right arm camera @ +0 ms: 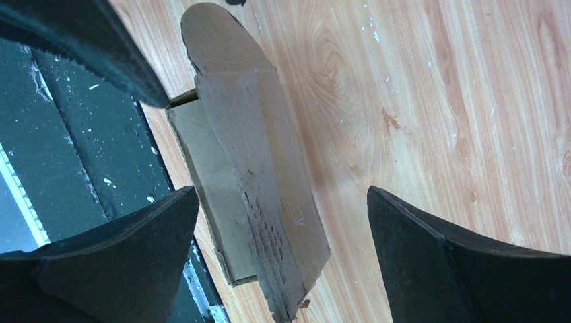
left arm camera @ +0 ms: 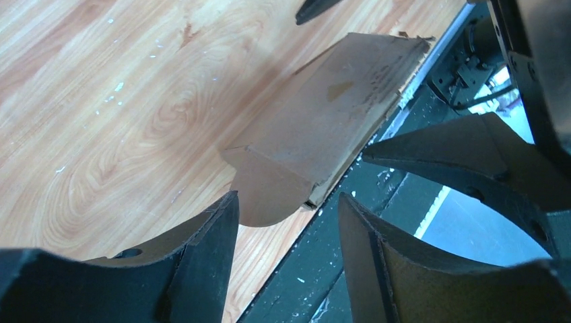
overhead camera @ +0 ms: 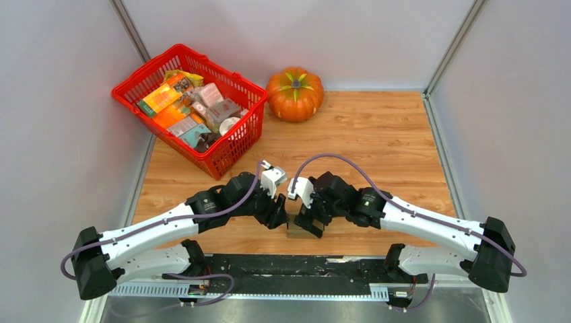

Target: Fold the paper box

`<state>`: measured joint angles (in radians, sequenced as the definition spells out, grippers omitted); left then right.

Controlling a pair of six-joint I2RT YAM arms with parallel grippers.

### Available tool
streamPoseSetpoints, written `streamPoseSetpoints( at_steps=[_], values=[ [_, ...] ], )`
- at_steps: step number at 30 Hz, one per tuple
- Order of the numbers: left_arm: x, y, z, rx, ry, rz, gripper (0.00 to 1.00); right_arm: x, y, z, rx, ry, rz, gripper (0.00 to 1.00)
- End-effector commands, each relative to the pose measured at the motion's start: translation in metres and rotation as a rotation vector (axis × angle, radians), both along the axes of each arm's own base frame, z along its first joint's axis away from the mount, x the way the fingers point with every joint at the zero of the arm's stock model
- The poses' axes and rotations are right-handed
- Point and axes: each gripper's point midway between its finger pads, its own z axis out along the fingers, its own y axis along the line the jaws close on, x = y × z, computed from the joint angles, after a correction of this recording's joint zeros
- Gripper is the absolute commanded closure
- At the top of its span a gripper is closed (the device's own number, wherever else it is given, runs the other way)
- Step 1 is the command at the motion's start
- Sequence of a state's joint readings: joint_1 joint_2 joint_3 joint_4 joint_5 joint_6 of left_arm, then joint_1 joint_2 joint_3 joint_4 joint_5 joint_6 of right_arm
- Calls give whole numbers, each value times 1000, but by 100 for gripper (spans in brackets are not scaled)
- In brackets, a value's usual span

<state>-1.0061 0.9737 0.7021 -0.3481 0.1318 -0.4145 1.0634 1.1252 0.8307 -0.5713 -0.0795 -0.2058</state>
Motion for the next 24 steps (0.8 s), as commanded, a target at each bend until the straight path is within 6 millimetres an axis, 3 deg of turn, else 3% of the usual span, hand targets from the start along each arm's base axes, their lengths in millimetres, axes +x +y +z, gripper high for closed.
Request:
streamPoseSetpoints(
  at_steps=[1,8,18,24],
  values=[
    [-7,-10,19,-47,-41,-100,35,7,9,17,80,-38,-22,0],
    [2,-11,14,18,-56,-91,35,5,9,15,78,-28,-17,0],
    [5,-12,6,64,-30,-83,44,7,7,8,50,-28,-33,0],
    [0,-8,0,70,-14,-89,39,8,8,6,47,-23,-38,0]
  ],
)
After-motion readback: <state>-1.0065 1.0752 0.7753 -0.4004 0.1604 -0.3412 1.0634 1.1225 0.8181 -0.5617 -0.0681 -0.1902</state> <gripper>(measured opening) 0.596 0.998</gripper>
